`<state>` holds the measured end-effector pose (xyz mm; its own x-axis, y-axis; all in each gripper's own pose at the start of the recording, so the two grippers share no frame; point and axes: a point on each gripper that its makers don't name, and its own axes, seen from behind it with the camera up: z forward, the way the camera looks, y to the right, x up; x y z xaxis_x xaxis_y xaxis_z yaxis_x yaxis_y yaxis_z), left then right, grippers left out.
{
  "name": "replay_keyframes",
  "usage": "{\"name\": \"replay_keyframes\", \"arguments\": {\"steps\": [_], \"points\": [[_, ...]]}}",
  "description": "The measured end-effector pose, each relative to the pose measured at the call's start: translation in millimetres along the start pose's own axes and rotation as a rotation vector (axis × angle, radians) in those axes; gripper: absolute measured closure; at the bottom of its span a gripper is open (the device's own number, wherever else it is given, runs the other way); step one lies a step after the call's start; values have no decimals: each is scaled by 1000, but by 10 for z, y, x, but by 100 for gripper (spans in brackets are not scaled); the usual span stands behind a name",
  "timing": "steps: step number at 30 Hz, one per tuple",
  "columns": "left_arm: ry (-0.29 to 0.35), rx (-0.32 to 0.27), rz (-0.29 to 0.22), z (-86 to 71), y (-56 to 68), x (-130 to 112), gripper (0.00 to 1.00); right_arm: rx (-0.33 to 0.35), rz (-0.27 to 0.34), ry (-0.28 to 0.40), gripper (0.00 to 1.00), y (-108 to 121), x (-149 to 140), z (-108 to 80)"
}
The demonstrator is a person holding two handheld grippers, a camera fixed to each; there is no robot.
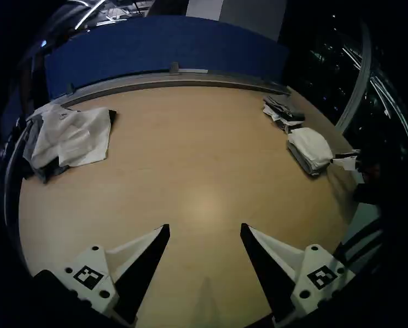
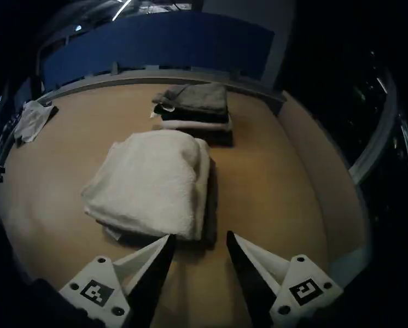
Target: Fold towel
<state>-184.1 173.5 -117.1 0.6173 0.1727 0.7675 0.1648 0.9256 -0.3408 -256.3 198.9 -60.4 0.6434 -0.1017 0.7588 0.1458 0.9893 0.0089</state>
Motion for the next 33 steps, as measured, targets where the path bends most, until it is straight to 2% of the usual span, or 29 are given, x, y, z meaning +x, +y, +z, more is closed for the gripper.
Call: {"name": "replay_keyframes", "arguments": {"steps": [3,4,11,24,33], "points": [[1,-1,0,6,4,14,4,-12,1,12,2,39,52,-42],[2,-1,0,7,2,18,4,-18,-1,17,0,53,71,-59],[7,-1,-8,16,-16,32,4,-38,-18,32,0,116,154,-166],[14,2,-9,-3,-69,71,4,-100,9,6,0,332,78,-250],[17,4,-10,-6,-86,92,4,-74,5,51,0,220,305,-226]]}}
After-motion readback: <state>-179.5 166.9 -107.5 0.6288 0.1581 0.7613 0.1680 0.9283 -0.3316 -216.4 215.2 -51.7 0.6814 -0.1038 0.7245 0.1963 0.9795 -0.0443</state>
